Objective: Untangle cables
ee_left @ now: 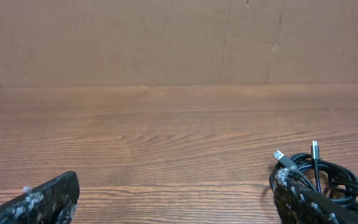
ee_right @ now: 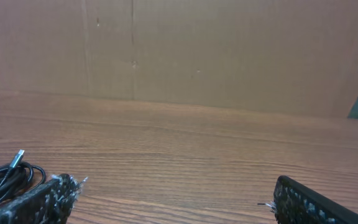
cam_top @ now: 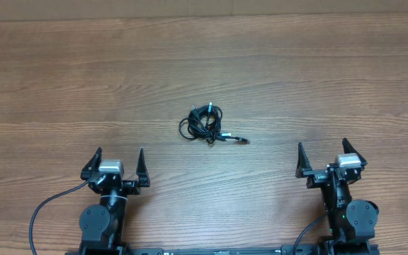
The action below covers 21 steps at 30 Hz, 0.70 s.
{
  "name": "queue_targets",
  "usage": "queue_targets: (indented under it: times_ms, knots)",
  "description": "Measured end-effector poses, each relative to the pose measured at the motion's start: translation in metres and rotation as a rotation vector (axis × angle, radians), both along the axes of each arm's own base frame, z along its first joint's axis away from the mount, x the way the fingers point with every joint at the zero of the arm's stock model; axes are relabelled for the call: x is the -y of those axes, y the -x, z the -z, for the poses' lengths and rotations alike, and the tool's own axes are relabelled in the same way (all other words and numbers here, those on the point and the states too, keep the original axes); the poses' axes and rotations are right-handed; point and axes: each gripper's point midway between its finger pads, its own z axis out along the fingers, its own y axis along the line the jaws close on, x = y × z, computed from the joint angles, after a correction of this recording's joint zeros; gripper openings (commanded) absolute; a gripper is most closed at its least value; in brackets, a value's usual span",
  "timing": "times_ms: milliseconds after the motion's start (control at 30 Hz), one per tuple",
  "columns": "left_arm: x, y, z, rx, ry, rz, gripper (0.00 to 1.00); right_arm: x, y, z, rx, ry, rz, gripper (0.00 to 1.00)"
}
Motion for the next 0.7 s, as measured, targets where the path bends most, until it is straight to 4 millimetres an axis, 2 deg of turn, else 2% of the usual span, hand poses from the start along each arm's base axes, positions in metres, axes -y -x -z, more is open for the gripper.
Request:
queue_targets:
  times_ms: [700]
  knots:
    - [-0.0001, 0.0, 0.0, 0.0, 0.0, 0.0, 1.0, -0.0001, 0.0, 0.0, 0.0, 0.0, 0.0, 1.0]
